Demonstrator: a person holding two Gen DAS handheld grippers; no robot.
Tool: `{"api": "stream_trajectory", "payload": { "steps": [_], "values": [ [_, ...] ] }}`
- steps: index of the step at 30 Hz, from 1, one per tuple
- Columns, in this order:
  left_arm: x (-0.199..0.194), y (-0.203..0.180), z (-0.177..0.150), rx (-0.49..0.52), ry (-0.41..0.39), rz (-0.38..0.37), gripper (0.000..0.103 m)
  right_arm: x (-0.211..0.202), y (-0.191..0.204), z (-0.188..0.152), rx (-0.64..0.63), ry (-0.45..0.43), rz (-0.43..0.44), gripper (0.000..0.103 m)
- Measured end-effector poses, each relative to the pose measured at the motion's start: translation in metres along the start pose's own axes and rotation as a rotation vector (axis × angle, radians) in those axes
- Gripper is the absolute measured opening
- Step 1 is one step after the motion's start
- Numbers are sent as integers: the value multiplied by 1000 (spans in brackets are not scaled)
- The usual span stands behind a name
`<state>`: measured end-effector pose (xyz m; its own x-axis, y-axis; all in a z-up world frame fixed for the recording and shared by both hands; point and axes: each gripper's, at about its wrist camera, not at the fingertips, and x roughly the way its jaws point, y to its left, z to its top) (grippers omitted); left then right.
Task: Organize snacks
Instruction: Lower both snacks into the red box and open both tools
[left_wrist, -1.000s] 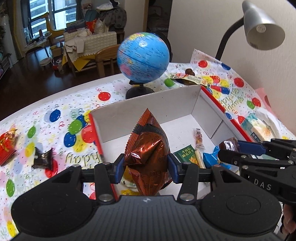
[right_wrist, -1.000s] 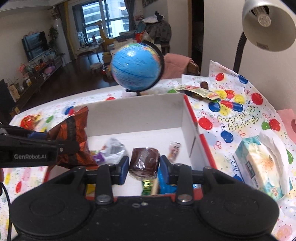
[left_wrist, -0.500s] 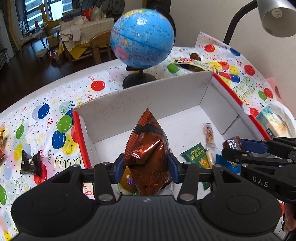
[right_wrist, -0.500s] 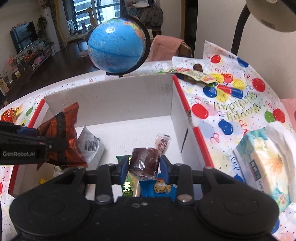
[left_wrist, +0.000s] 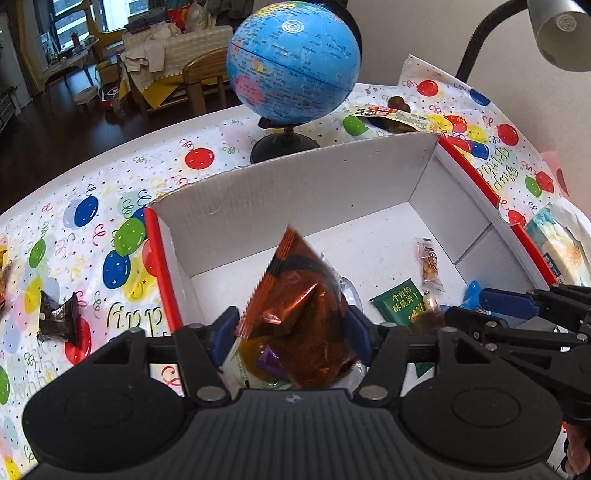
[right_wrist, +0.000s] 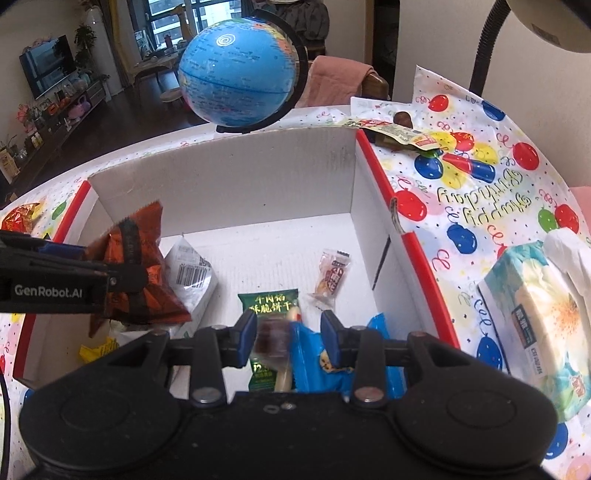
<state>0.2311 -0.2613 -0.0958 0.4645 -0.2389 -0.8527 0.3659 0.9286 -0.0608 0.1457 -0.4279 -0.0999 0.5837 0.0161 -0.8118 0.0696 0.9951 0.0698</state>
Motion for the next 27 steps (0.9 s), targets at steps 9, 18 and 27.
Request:
{"api": "stream_trajectory", "payload": {
  "steps": [9,18,27],
  "values": [
    [-25,3,-9,-20,-35,-23,68,-27,4,-3,5,-45,13,49],
    [-74,6,-19,-44,-132,-29,79,-71,17,-4,-26,-134,45,72],
    [-114,20,-35,-81,-200,20,81,-105,36,-3,-64,-212,90,101]
  ]
}}
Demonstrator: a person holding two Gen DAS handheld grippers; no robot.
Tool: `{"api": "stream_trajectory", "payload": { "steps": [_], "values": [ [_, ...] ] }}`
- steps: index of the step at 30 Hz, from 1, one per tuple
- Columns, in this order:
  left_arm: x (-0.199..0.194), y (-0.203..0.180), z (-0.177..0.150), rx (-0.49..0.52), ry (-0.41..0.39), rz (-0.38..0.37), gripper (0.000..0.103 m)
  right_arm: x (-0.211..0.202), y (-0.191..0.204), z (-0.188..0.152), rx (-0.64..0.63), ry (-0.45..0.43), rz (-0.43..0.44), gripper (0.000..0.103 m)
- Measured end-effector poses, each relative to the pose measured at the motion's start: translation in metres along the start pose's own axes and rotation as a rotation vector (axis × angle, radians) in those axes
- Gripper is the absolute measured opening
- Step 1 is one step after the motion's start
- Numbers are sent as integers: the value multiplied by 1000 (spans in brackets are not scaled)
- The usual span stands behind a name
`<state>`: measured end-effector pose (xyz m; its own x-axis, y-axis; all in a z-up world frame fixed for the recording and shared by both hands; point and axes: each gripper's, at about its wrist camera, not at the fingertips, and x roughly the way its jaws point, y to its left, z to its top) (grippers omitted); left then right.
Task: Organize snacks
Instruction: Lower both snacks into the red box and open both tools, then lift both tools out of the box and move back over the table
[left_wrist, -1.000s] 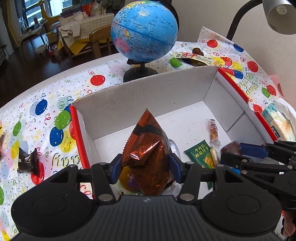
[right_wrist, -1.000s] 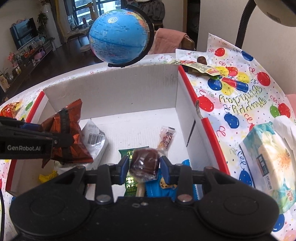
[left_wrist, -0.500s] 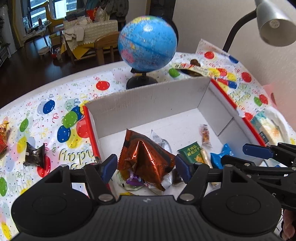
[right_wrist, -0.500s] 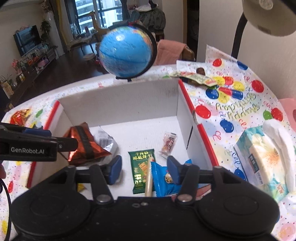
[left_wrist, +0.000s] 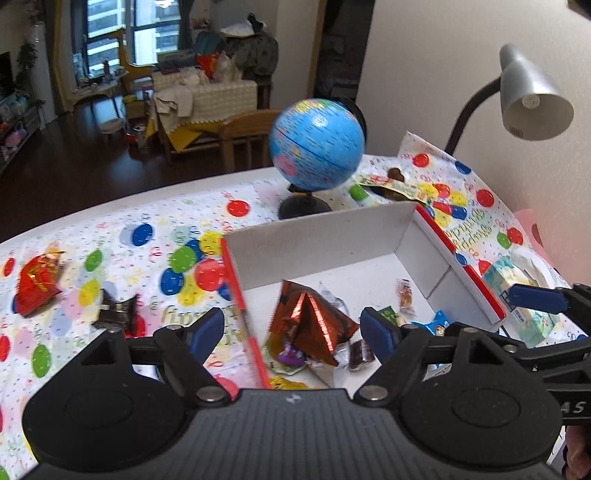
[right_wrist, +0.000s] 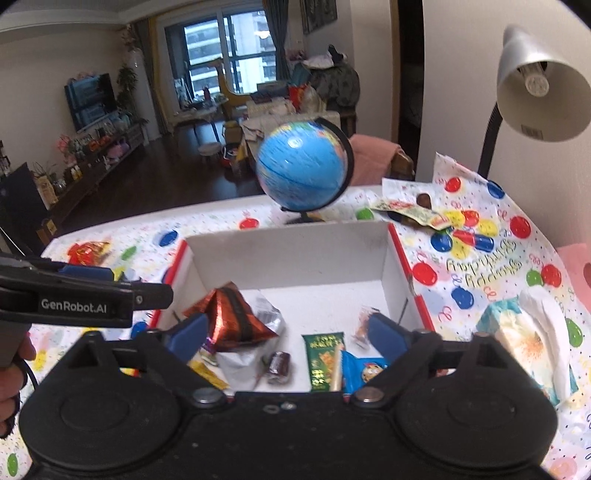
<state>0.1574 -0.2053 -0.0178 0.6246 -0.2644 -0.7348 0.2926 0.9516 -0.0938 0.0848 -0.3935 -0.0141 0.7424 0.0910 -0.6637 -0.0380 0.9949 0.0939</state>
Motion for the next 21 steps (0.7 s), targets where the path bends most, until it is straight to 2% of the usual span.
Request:
{"api": "stream_trajectory", "payload": {
  "steps": [11,21],
  "values": [
    [-47,45,-11,-75,-63,75,81,-10,49,11,-78,-30,94,103],
    [-72,120,-29,-173,-87,130,81,5,127,20,-190,-25,181,103]
  ]
}}
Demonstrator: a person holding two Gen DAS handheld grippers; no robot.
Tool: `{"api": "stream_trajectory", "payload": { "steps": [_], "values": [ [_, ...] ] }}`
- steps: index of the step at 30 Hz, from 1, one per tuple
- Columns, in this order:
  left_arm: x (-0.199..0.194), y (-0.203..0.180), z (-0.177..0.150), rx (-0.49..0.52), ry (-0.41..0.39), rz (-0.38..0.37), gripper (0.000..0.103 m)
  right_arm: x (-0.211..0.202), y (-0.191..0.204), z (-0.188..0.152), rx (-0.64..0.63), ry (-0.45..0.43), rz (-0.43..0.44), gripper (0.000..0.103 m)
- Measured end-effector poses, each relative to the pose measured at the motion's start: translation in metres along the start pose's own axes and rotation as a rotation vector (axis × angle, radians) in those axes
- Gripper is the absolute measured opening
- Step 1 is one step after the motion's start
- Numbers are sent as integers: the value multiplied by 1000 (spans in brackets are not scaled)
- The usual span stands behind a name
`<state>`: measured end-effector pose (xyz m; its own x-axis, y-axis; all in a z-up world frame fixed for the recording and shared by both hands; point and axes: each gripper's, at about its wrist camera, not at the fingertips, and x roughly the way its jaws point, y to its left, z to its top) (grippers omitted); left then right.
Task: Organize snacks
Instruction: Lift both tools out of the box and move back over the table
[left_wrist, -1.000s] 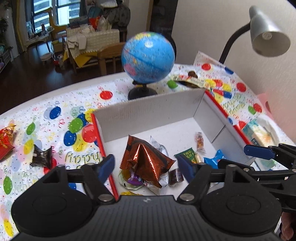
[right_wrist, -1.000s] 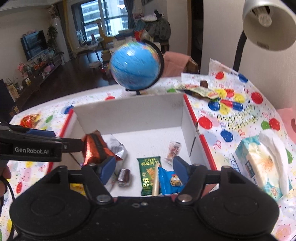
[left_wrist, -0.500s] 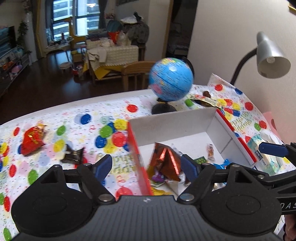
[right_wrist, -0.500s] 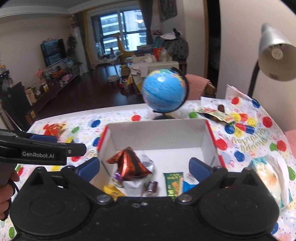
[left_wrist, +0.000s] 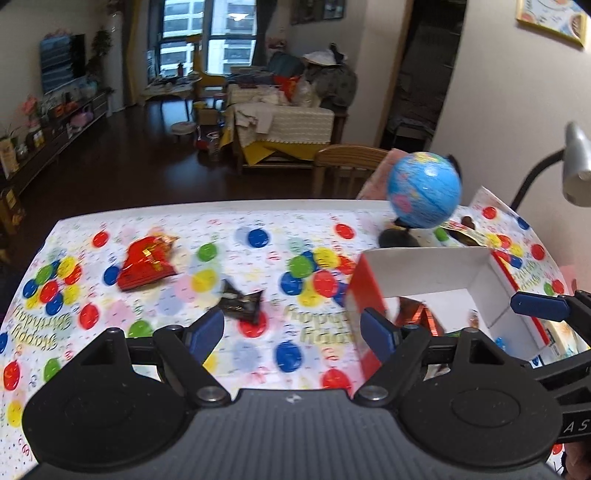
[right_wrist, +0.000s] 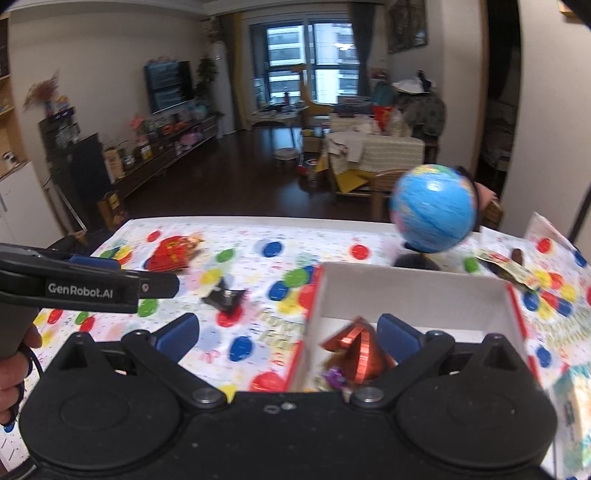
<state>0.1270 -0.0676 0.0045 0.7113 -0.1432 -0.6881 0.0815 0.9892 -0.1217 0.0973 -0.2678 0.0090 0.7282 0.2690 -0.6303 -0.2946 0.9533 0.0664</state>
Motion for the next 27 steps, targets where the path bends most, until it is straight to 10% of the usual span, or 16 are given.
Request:
{"api": "stream_trajectory", "payload": {
  "steps": [27],
  "values": [
    [109,179,32,-180,70,102,81,172,104,35,-193,198,35,99]
  ]
}}
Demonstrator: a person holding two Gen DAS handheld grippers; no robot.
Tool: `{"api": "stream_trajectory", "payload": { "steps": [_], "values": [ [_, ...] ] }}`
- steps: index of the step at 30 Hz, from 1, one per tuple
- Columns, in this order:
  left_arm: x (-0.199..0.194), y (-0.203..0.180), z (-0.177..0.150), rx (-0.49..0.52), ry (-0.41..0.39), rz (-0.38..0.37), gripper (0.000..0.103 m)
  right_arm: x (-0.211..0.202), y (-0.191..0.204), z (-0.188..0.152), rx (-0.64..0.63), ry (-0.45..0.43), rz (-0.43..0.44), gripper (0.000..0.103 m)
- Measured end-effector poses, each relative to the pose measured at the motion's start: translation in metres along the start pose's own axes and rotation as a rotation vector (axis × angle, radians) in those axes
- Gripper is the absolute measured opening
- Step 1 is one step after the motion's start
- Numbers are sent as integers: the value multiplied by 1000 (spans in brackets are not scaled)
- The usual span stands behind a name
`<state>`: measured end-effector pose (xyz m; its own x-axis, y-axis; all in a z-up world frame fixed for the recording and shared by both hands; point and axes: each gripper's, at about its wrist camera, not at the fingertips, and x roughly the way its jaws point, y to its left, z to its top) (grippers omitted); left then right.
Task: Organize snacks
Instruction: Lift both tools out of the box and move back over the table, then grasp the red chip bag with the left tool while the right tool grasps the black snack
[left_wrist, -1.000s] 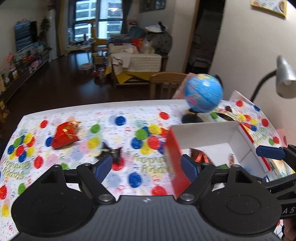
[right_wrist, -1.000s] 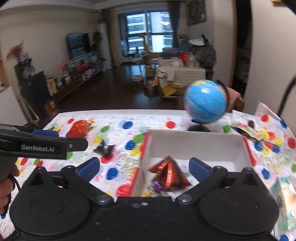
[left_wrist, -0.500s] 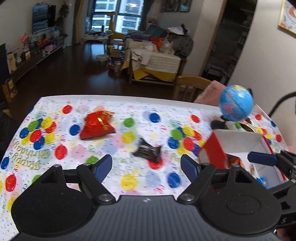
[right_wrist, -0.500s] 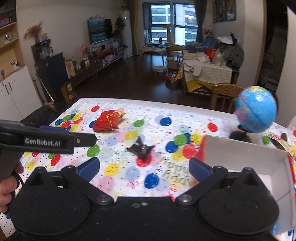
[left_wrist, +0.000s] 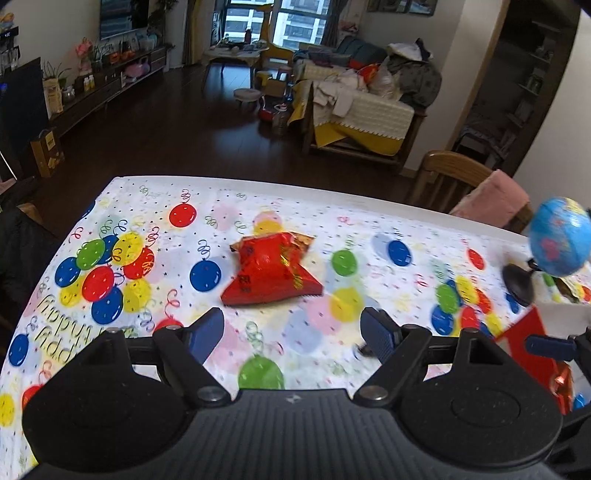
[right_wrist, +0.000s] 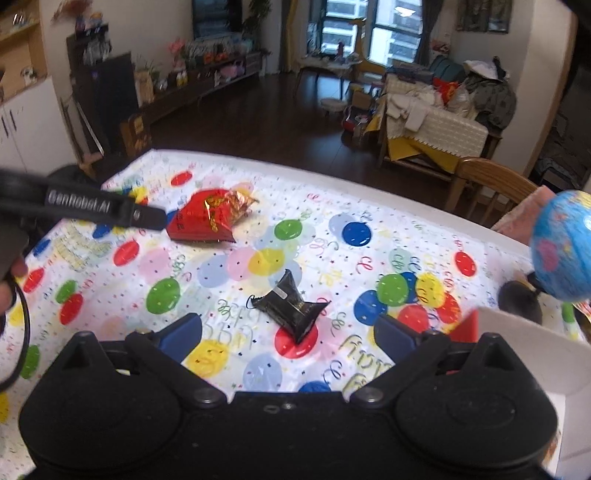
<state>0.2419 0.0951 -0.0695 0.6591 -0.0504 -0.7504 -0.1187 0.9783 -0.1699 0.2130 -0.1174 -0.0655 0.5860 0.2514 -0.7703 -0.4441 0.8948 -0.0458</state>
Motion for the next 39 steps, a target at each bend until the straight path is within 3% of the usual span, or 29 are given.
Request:
{"api": "stream_trajectory", "payload": {
  "steps": [16,29,33,36,39],
  "values": [
    [115,15,53,-19,138,56,81,105,-5,29,-103,132,40,88],
    [164,17,55,-14,215,66,81,137,2,23,-148,210,75,88],
    [167,17,52,-27,220,57,80,141,5,19,-155,228,63,72],
    [165,18,50,-42,216,37,70,140,4,17,-140,227,67,66],
    [162,17,47,-37,208,42,68,136,5,16,-133,221,58,53]
  ]
}}
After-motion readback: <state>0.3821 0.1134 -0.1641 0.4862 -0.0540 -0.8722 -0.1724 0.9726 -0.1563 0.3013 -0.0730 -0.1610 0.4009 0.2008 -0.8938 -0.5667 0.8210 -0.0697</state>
